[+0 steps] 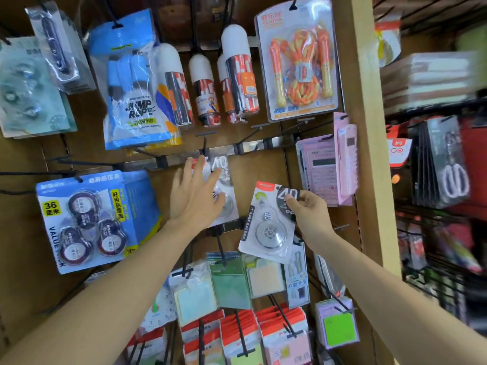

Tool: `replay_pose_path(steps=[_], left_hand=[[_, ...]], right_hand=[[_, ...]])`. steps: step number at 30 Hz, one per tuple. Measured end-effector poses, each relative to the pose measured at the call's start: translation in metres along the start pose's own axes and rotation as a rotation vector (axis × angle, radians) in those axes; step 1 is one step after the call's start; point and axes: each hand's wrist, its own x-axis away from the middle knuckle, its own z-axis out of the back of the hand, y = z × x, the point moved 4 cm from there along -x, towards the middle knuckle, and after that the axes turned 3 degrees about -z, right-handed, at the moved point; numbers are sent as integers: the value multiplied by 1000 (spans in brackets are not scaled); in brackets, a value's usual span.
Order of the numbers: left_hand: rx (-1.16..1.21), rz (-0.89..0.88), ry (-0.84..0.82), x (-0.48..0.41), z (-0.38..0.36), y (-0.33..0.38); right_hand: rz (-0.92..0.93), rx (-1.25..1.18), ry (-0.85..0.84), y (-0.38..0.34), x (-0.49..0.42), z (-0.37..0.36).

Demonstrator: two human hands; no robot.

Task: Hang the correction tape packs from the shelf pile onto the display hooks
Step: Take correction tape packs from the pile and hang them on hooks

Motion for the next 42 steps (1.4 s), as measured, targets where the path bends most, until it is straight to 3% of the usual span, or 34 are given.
replay_pose_path(steps=[4, 8, 11, 14, 19, 25, 30, 35, 42], left_hand=[[67, 33, -255, -15, -21, -9], [417, 120, -483, -21, -20, -8], [595, 128, -448, -9, -4, -8], [602, 96, -366, 27, 9, -12], [687, 141, -493, 98, 14, -7], [777, 217, -414, 129, -3, 2], [725, 176, -357, 132, -4, 6], [616, 111, -391, 133, 9, 9], [640, 89, -387, 135, 6, 8]], right_hand=[[13, 37, 6, -1, 0, -1], [-10, 20, 20, 0, -1, -1], [-62, -3, 0, 1, -1, -2], [-78, -13, -5, -4, 0, -3], [-100, -44, -49, -22, 3, -13], [244, 127, -87, -86, 11, -42], [466, 274, -121, -125, 15, -75], [416, 363, -190, -124, 7, -102], [355, 337, -149, -116, 7, -115]])
